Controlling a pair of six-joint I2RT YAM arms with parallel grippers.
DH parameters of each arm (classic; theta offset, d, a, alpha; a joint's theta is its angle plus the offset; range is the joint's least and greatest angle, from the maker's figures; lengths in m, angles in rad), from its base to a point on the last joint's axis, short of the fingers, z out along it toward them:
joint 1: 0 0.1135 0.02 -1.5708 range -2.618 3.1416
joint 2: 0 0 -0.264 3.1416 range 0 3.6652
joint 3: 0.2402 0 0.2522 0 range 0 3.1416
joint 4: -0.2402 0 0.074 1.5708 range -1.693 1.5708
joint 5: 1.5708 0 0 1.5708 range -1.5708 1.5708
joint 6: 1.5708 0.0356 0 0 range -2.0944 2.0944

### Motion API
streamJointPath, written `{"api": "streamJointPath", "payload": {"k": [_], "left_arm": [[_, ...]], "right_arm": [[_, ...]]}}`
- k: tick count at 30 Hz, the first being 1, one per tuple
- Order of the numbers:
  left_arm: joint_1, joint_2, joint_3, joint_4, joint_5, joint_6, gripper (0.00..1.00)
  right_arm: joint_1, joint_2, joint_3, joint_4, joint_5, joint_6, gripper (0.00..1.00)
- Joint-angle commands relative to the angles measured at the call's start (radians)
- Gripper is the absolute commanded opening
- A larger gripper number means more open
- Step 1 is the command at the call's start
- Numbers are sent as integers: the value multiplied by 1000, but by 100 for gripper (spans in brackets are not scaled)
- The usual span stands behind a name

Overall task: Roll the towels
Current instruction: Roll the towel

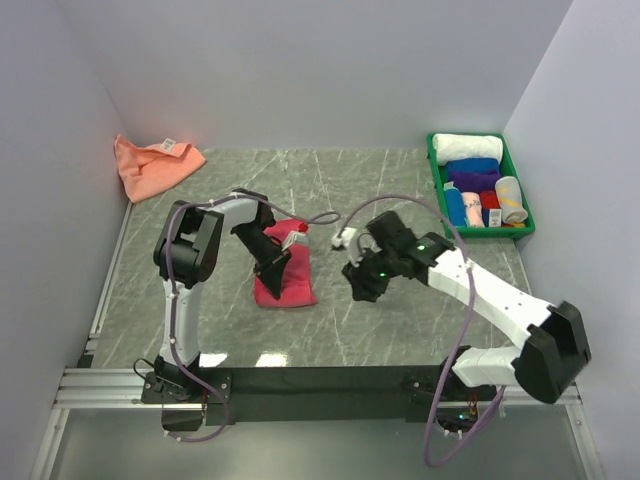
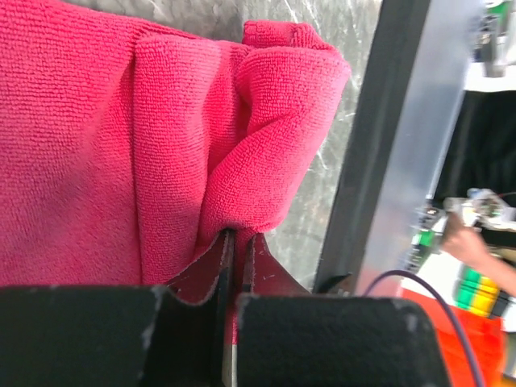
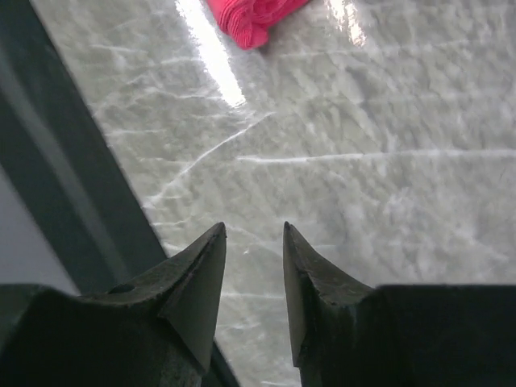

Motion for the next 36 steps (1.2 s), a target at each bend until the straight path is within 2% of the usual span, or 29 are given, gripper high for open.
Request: {"api": "streamJointPath", "payload": {"k": [1,3,4,8,13,21,24,27,29,30,36], "left_arm": [[-9,134,-24,103,-223,48,1],[-2,162,7,87,-217,53,1],[1,170,25,80,-212,55,1],[4,194,44,71,-217,61,1],[7,214,72,51,-211,70,1],[18,222,88,40,-205,73,1],[24,228,96,42,-194,65,1],[37,228,104,53,-174,55,2],[46,216,105,68,-165,47,3],[50,208,105,73,-154,45,4],[144,119,115,103,-39,18,30]], "right_arm": [[147,68,93,134,198,-65,47],[218,111,115,195,278,-80,51],[281,131,121,243,293,-86,52],[387,241,118,404,358,-105,53],[436,382,138,560,385,-109,53],[445,511,121,622,328,-217,52],[453,554,138,590,266,-221,44],[453,608,176,533,222,-204,30],[447,628,187,481,168,-200,13],[445,640,199,461,145,-195,0],[392,735,320,227,-102,-126,0]]}}
